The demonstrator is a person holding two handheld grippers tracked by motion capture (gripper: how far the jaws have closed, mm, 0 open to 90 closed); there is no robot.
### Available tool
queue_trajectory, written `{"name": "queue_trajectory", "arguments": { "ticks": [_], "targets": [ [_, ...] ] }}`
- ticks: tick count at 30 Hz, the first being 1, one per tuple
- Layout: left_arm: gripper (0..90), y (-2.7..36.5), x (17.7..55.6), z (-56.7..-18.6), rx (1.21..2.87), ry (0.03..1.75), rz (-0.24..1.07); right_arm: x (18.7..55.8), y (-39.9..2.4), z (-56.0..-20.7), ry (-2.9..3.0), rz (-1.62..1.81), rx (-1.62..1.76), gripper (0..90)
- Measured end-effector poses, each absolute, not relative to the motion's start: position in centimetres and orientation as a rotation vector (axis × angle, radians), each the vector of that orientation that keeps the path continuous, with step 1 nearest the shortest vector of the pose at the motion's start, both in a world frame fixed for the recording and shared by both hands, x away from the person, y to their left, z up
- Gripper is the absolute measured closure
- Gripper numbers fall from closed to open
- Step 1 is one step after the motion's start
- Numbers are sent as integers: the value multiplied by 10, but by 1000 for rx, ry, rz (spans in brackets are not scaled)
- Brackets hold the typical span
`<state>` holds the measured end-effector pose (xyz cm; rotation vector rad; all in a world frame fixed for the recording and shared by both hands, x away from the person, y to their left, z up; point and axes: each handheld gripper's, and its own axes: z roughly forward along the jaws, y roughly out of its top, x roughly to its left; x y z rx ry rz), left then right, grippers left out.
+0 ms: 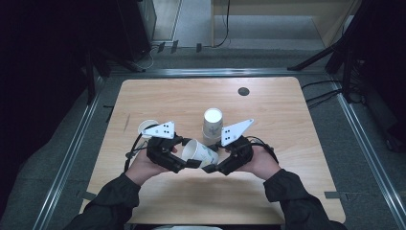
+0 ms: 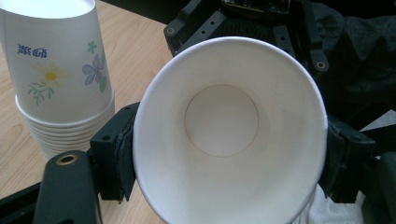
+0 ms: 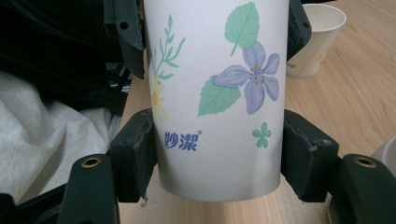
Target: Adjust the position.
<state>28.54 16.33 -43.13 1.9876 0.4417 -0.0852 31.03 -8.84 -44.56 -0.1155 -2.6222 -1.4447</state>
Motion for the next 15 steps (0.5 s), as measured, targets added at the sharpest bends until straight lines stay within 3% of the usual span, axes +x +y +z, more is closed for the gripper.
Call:
{"name": "queue_trajectory", "arguments": {
  "ticks": [8,15],
  "targets": [
    [265,164,286,-432,2006,447,-80,311,-87,-447,-2618,-1410,-145,333],
    [267,170,287,-430,1996,461,-58,308,-87,-452,-2703,-1377,-130,216]
  ]
}}
